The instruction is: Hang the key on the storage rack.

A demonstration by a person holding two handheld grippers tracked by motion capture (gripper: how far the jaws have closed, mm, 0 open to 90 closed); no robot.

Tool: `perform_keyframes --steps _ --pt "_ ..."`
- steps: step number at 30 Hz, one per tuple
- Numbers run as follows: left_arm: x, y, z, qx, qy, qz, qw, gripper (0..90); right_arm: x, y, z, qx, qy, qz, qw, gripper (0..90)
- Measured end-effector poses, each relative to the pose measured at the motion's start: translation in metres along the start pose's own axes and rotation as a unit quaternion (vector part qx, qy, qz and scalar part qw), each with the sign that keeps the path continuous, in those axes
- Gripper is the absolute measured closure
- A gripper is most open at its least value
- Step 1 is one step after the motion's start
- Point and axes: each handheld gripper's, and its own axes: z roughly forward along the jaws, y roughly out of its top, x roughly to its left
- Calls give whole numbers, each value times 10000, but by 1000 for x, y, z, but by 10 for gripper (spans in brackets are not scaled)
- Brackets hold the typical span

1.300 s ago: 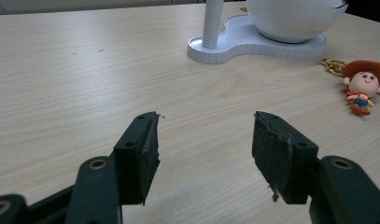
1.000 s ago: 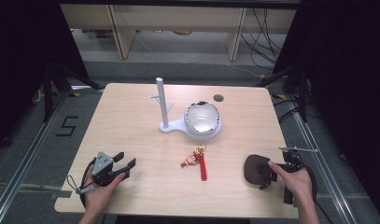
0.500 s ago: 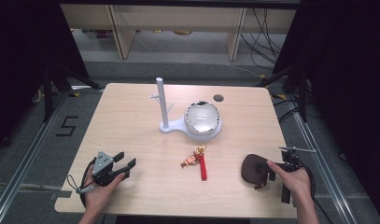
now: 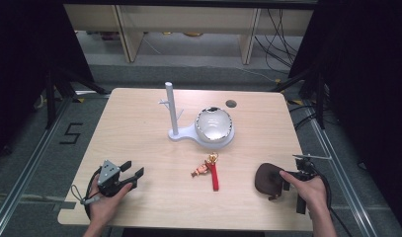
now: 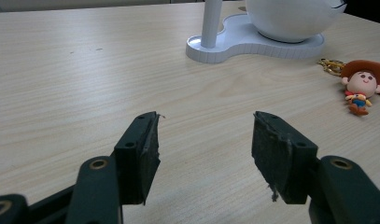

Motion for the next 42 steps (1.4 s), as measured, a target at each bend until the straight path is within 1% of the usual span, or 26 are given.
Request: perform_keyframes --steps 1,3,7,8,11,12,13,15,16,17,19,20,21,24,25,28,29,31,32,33,35,37,38,39,40,42 --pt "0 0 0 6 -7 14 10000 407 2 0 0 36 13 105 9999 312" --pt "0 0 0 8 -7 15 10000 408 -1 0 0 -3 3 -38 10000 328" --pt "0 0 0 7 -3 34 10000 410 5 1 0 127 -19 274 9995 349" --pt "0 0 0 4 -5 42 10000 411 -1 0 1 1 -47 -114 9999 363" --pt "-1 0 0 13 -2 57 10000 412 -1 -1 1 -89 -150 -91 9998 380" --pt "-1 0 0 14 0 64 10000 413 0 -1 0 -56 186 220 9996 396" --pt "-1 0 0 16 0 63 10000 413 -2 -1 -1 -61 146 79 9998 402" --pt "-1 0 0 26 -2 63 10000 413 0 -1 -2 -128 56 130 9998 466" --pt "-1 0 0 24 0 58 10000 414 4 0 -4 -116 58 436 9990 498" --pt "-1 0 0 24 0 58 10000 414 1 1 -5 -189 127 258 9994 514" --pt "-1 0 0 25 13 22 10000 414 1 2 -7 -111 88 185 9997 517" --pt "-1 0 0 25 9 24 10000 414 0 2 -5 -259 232 91 9994 536" --pt "-1 0 0 23 9 17 10000 414 1 3 -7 -191 97 74 9997 548" --pt "-1 0 0 16 -6 13 10000 415 3 4 -11 -322 138 -35 9994 592" --pt "0 0 0 19 -15 46 10000 414 5 4 -11 -378 244 52 9990 596" --pt "0 0 0 20 -20 44 10000 415 12 4 -13 -369 149 133 9991 615" --pt "0 0 0 18 -17 40 10000 415 11 5 -15 -405 213 -79 9989 623" --pt "-1 0 0 16 -6 3 10000 415 13 5 -16 -473 190 -94 9987 629" --pt "0 0 0 21 -15 22 10000 415 20 3 -19 -509 22 -71 9987 633" --pt "0 0 0 19 -21 40 10000 415 21 3 -20 -604 -30 -280 9978 644" --pt "-1 0 0 17 -11 10 10000 416 27 1 -23 -756 -90 -392 9963 646" --pt "-1 0 0 9 -16 14 10000 416 31 0 -24 -781 -182 -468 9957 647" --pt "-1 0 0 31 0 26 10000 417 39 -1 -27 -778 -233 -351 9961 649" --pt "-1 0 0 31 0 26 10000 417 41 -2 -28 -870 -387 -480 9943 649" --pt "-1 0 0 28 -2 35 10000 418 36 0 -26 -1153 -426 -984 9875 650" --pt "-1 0 0 22 2 36 10000 419 37 0 -27 -1324 -549 -1205 9823 657"
